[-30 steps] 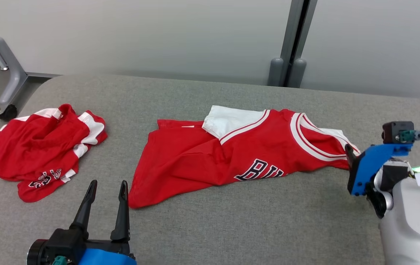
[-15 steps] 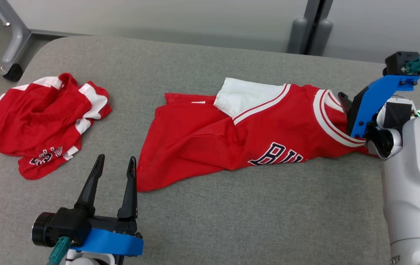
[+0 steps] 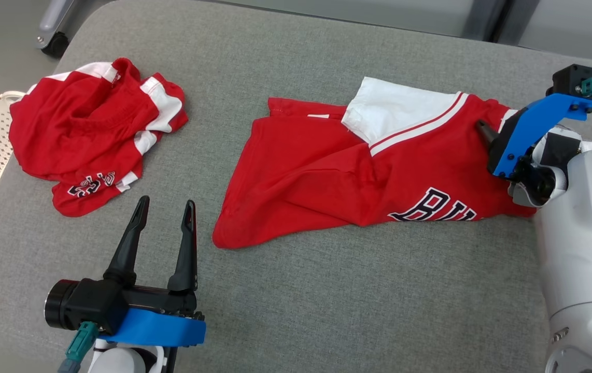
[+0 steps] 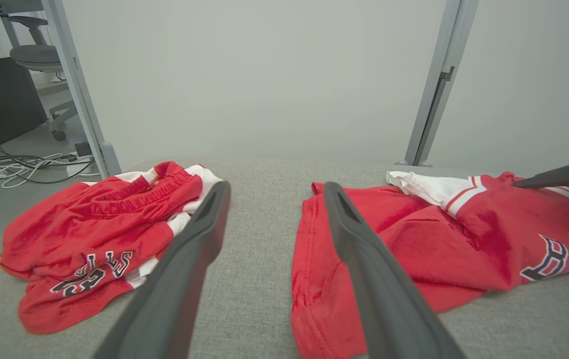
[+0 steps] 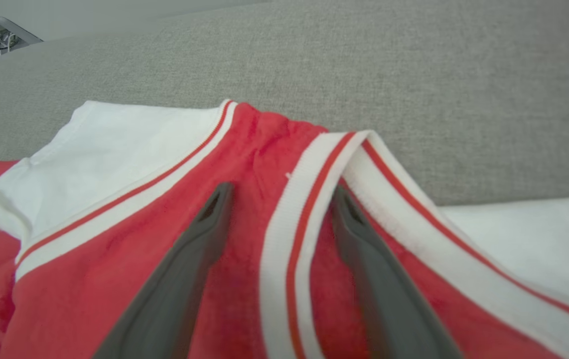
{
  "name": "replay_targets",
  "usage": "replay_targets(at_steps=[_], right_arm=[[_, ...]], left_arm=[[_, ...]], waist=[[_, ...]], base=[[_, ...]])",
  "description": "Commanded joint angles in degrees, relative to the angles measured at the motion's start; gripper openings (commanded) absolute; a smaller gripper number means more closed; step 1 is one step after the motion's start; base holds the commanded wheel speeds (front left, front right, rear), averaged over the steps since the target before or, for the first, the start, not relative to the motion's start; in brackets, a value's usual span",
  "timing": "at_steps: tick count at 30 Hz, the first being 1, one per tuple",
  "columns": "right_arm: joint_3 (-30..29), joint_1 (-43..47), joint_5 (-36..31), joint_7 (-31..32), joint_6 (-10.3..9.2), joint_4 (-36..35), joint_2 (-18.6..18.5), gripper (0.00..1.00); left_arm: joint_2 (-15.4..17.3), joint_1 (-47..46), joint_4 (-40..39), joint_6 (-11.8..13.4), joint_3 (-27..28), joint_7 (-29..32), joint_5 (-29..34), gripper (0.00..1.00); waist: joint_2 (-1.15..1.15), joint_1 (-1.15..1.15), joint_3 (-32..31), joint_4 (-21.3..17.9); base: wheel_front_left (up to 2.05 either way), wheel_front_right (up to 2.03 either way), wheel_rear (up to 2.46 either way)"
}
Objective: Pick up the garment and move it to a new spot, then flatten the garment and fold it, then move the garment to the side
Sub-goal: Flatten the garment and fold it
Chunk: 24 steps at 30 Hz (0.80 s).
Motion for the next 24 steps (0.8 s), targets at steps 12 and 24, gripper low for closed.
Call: replay_targets(at_steps=[12,24], right_arm=[[0.1,-6.3,0.4,-10.5,0.01,8.7,-0.2,0.0],[21.6,3.2,14.6,-17.4,0.01,4.4,-0.3,0.0]], left_arm=[[-0.3,-0.1,1.0,-0.4,-0.1,-0.2,-0.3,1.0],[0.6,3.1,2.1,-0.2,1.0,-0.2,-0.6,1.0]], waist=[[-0.02,-0.01,-0.5,0.2],[-0.02,-0.01,-7.9,-6.6]], base=[[0.0,0.0,0.0],[0.0,0.0,0.0]])
